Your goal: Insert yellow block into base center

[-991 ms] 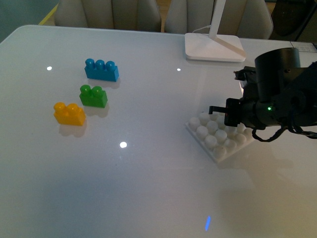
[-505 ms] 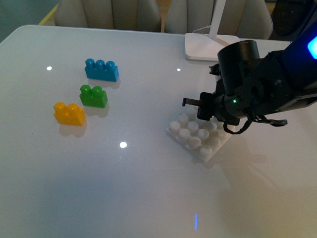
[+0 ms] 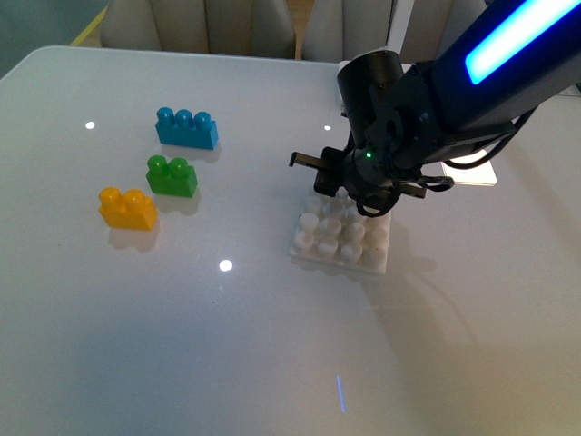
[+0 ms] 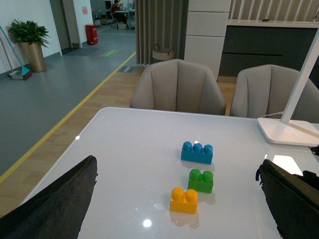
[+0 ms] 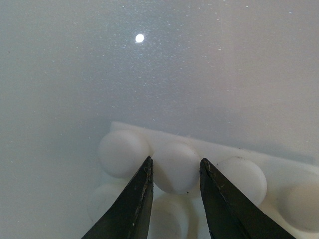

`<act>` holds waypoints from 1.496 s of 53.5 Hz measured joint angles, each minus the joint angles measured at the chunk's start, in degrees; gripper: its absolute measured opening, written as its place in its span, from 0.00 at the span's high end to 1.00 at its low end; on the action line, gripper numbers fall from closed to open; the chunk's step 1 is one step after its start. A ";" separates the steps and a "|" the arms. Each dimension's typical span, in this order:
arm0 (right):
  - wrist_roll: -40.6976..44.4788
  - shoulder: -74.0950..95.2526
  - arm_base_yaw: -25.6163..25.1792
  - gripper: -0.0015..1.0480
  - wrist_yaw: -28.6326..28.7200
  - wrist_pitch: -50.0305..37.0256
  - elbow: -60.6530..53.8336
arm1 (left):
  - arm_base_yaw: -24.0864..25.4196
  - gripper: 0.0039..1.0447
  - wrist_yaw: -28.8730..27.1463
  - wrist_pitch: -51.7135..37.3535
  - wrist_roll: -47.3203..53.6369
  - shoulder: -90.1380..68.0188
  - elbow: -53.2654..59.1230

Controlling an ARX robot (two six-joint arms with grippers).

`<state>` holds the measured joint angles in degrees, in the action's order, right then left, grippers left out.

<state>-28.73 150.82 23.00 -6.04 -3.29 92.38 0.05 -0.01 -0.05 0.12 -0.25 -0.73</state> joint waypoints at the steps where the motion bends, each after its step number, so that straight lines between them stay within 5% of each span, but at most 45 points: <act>1: -0.02 0.17 0.09 0.71 0.00 0.28 0.46 | 0.00 0.07 0.00 0.00 0.00 0.00 0.00; 61: -3.30 15.41 7.23 0.70 2.25 17.88 34.40 | 0.00 0.07 0.00 0.00 0.00 0.00 0.00; 80: -5.51 12.76 6.23 0.59 4.85 11.10 29.05 | 0.00 0.07 0.00 0.00 0.00 0.00 0.00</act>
<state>-34.24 163.59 29.23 -1.19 7.81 121.43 0.05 -0.01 -0.05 0.12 -0.25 -0.73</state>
